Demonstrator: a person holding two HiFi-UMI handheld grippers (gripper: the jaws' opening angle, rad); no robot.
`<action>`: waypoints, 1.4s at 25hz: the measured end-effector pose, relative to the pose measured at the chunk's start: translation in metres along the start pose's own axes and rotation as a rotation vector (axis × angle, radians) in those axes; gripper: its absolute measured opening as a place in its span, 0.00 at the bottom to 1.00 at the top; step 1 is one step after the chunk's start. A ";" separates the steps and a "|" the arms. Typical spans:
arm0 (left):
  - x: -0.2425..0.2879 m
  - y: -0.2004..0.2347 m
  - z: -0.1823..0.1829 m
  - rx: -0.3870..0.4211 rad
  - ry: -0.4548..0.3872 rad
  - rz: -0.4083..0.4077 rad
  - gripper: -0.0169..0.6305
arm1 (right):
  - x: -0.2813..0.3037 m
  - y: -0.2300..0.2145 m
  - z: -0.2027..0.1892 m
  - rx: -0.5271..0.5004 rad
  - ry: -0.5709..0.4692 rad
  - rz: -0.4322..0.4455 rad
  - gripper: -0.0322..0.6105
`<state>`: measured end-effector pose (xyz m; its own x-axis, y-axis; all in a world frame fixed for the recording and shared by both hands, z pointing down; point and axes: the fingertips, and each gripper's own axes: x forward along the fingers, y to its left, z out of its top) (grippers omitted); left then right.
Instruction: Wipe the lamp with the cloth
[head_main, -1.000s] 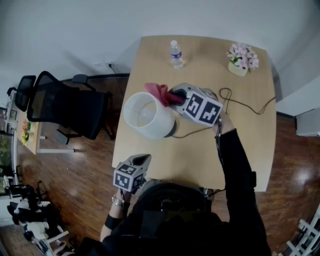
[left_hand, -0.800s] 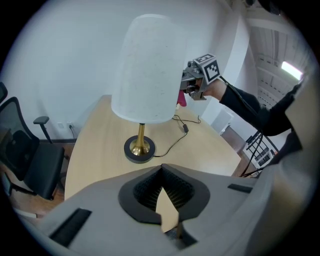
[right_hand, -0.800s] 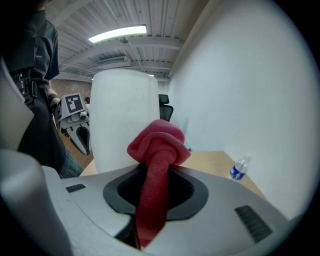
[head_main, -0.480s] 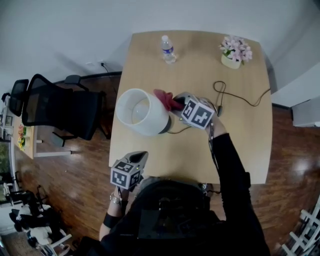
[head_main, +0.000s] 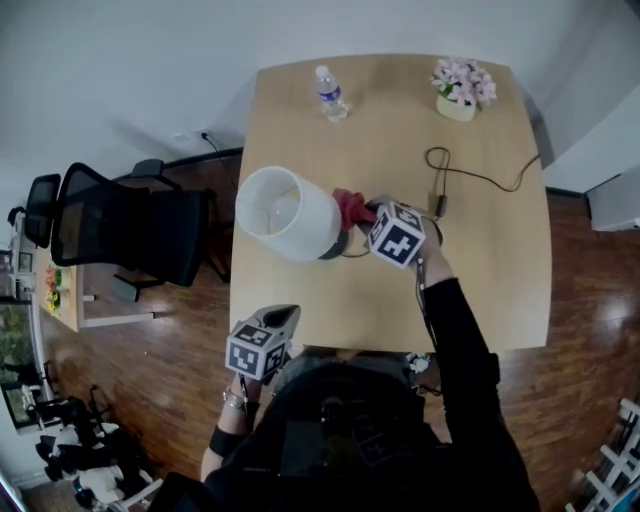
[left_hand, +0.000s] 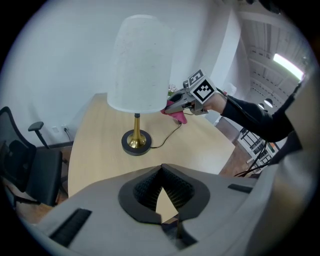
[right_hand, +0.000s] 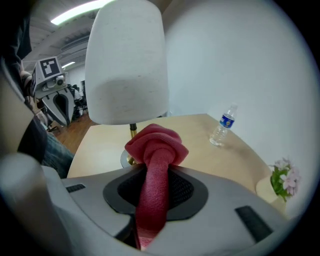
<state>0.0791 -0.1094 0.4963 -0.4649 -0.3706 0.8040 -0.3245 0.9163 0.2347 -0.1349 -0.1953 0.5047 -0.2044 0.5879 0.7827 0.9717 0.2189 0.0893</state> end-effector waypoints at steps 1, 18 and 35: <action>-0.001 0.002 -0.002 0.002 -0.005 -0.009 0.02 | -0.006 -0.001 -0.003 0.036 -0.005 -0.032 0.21; -0.029 0.084 -0.013 0.242 -0.068 -0.292 0.02 | -0.134 0.124 0.185 0.197 -0.399 -0.507 0.21; -0.062 0.159 -0.059 0.239 -0.051 -0.358 0.02 | -0.004 0.153 0.134 0.426 -0.088 -0.542 0.21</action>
<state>0.1047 0.0687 0.5156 -0.3270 -0.6711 0.6654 -0.6518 0.6700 0.3554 -0.0009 -0.0595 0.4326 -0.6742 0.3658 0.6416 0.6018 0.7757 0.1900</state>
